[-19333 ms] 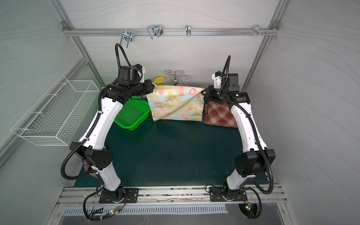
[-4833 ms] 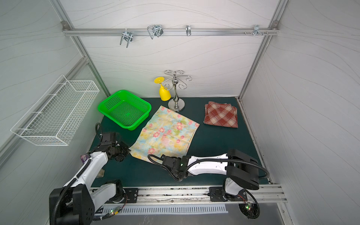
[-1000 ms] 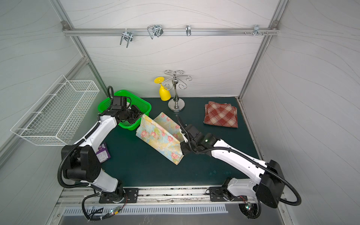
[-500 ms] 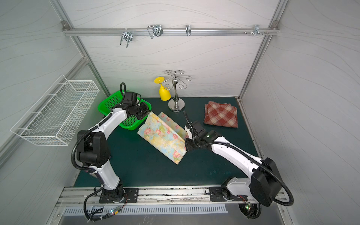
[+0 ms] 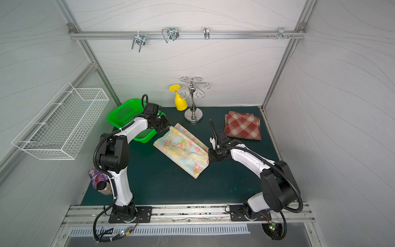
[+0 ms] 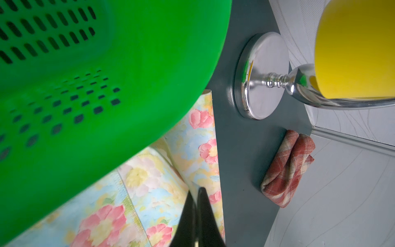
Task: Fold and stack skirts
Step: Fold the skirt at the center of the table.
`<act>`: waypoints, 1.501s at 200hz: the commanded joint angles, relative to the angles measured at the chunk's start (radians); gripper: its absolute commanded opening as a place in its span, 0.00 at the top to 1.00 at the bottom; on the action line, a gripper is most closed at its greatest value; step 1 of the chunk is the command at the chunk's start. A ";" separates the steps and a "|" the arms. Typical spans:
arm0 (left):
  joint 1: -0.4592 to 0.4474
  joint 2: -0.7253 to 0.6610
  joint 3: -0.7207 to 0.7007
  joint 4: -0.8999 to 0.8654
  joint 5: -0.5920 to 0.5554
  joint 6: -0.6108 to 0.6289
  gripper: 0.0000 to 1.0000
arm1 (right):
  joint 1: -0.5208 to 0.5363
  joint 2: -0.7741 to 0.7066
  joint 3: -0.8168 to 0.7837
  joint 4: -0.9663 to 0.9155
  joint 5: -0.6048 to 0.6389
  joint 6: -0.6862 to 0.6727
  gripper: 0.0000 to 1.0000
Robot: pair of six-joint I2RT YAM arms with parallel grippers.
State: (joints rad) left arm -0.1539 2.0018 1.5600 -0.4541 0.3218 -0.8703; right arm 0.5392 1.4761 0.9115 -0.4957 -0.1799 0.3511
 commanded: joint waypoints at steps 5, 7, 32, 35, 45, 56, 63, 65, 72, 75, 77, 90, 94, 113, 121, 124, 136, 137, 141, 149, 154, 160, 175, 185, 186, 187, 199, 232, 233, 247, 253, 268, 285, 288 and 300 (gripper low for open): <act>0.002 0.001 0.054 0.045 -0.070 0.000 1.00 | -0.020 0.041 0.017 0.000 -0.018 -0.018 0.99; 0.003 0.000 0.054 0.045 -0.074 0.001 1.00 | -0.020 0.042 0.018 0.001 -0.018 -0.019 0.99; 0.003 -0.019 0.052 0.049 -0.103 -0.009 1.00 | -0.031 0.064 0.044 0.001 -0.029 -0.017 0.99; 0.002 -0.021 0.053 0.049 -0.108 -0.009 1.00 | -0.031 0.063 0.045 0.001 -0.028 -0.017 0.99; 0.003 -0.023 0.059 0.046 -0.113 -0.009 1.00 | -0.031 0.068 0.046 0.003 -0.021 -0.018 0.98; 0.003 -0.015 0.073 0.045 -0.111 -0.013 1.00 | -0.035 0.073 0.049 0.000 -0.018 -0.024 0.99; 0.002 -0.004 0.084 0.042 -0.102 -0.012 1.00 | -0.039 0.080 0.046 0.001 -0.018 -0.025 0.99; 0.003 -0.003 0.087 0.040 -0.100 -0.012 1.00 | -0.040 0.078 0.046 0.001 -0.017 -0.027 0.99; 0.002 0.004 0.094 0.035 -0.099 -0.014 1.00 | -0.046 0.084 0.042 0.006 -0.017 -0.027 0.99; 0.003 0.007 0.093 0.036 -0.099 -0.017 1.00 | -0.047 0.085 0.040 0.008 -0.017 -0.028 0.99; 0.003 0.007 0.092 0.037 -0.099 -0.018 1.00 | -0.051 0.086 0.038 0.010 -0.017 -0.028 0.98; 0.002 0.016 0.086 0.058 -0.093 -0.022 1.00 | -0.063 0.096 0.031 0.022 -0.019 -0.027 0.98; 0.001 0.021 0.089 0.056 -0.093 -0.022 1.00 | -0.067 0.100 0.030 0.025 -0.023 -0.028 0.98; 0.001 0.044 0.103 0.045 -0.091 -0.018 1.00 | -0.081 0.122 0.028 0.039 -0.023 -0.031 0.98; 0.002 0.050 0.103 0.047 -0.095 -0.016 1.00 | -0.087 0.130 0.032 0.043 -0.026 -0.033 0.98; 0.002 0.052 0.101 0.049 -0.095 -0.016 1.00 | -0.089 0.134 0.033 0.045 -0.028 -0.034 0.98; 0.001 0.061 0.103 0.051 -0.092 -0.012 1.00 | -0.093 0.148 0.045 0.045 -0.031 -0.035 0.98; 0.002 0.062 0.104 0.051 -0.092 -0.012 1.00 | -0.093 0.149 0.045 0.046 -0.031 -0.035 0.98; 0.001 0.065 0.105 0.049 -0.092 -0.010 1.00 | -0.093 0.155 0.050 0.046 -0.030 -0.036 0.98; 0.002 0.074 0.112 0.045 -0.090 -0.009 1.00 | -0.093 0.163 0.060 0.043 -0.032 -0.037 0.97; 0.001 0.079 0.116 0.041 -0.089 -0.009 1.00 | -0.093 0.171 0.065 0.040 -0.032 -0.039 0.97; 0.001 0.084 0.119 0.038 -0.090 -0.007 1.00 | -0.093 0.177 0.069 0.040 -0.032 -0.041 0.96; 0.001 0.096 0.122 0.037 -0.089 -0.006 1.00 | -0.094 0.190 0.069 0.044 -0.019 -0.041 0.93; 0.001 0.104 0.127 0.035 -0.086 -0.004 1.00 | -0.098 0.197 0.069 0.048 -0.014 -0.044 0.86; 0.001 0.104 0.127 0.035 -0.086 -0.004 1.00 | -0.099 0.197 0.069 0.047 -0.013 -0.045 0.84; 0.002 0.104 0.127 0.036 -0.084 -0.004 1.00 | -0.099 0.198 0.069 0.047 -0.013 -0.045 0.83; 0.001 0.113 0.133 0.034 -0.076 0.002 0.98 | -0.105 0.206 0.070 0.052 -0.008 -0.049 0.68; 0.002 0.102 0.133 0.039 -0.057 0.001 0.60 | -0.111 0.214 0.108 0.038 0.013 -0.070 0.40; 0.002 0.100 0.133 0.039 -0.057 0.001 0.59 | -0.111 0.214 0.110 0.038 0.013 -0.071 0.40; 0.002 0.090 0.140 0.048 -0.044 0.002 0.41 | -0.112 0.216 0.140 0.017 0.016 -0.078 0.35; 0.002 0.090 0.152 0.040 -0.031 0.000 0.39 | -0.111 0.217 0.152 0.005 0.014 -0.080 0.33; 0.001 0.096 0.187 0.008 0.000 0.010 0.38 | -0.108 0.194 0.161 -0.013 0.014 -0.080 0.31; 0.001 0.066 0.163 0.025 0.026 0.007 0.38 | -0.107 0.148 0.148 -0.022 0.027 -0.075 0.29; 0.002 0.057 0.152 0.031 0.031 0.005 0.38 | -0.107 0.143 0.145 -0.023 0.030 -0.074 0.29; 0.000 0.012 0.110 0.045 0.046 0.001 0.38 | -0.105 0.122 0.141 -0.023 0.038 -0.073 0.27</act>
State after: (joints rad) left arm -0.1558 2.0922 1.6920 -0.4351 0.3237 -0.8680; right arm 0.4324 1.6585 1.0584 -0.4679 -0.1646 0.2882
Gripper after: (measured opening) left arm 0.618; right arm 0.714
